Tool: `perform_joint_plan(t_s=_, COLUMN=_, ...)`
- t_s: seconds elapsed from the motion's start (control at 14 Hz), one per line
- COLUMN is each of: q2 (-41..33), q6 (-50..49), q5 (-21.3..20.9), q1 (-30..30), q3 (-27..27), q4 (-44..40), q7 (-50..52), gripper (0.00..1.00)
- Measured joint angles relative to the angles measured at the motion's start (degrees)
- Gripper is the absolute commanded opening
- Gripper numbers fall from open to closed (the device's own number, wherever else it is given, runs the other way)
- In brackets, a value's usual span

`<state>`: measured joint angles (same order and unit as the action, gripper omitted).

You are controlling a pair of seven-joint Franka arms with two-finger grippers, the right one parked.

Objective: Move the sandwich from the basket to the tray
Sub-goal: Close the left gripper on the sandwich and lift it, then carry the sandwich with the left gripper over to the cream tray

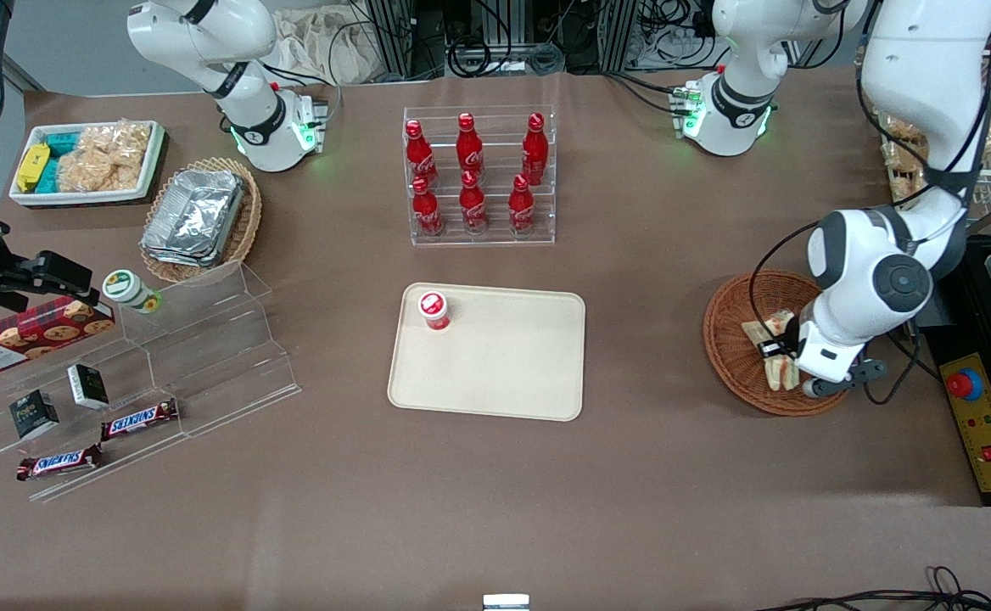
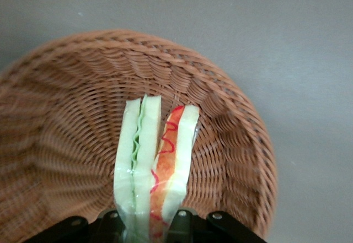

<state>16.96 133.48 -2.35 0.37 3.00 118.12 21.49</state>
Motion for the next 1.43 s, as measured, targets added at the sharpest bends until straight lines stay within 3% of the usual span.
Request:
perform_joint_plan(t_s=0.5, q2=-7.59, q6=-35.07, q5=-0.12, q1=-0.95, q3=6.16, q4=-24.07, q7=0.07, gripper=0.2)
perform_joint_plan(t_s=0.79, q2=-8.45, q6=-49.27, q5=-0.11, q1=-1.05, q3=12.07, q4=-37.15, q7=3.32, gripper=0.2)
perform_joint_plan(t_s=1.21, q2=-6.49, q6=-49.57, q5=-0.1, q1=-1.99, q3=28.88, q4=-41.48, q7=23.52, gripper=0.19)
perform_joint_plan(t_s=1.43, q2=-0.78, q6=-44.0, q5=-0.88, q1=-4.85, q3=30.51, q4=-41.27, q7=27.21, gripper=0.19)
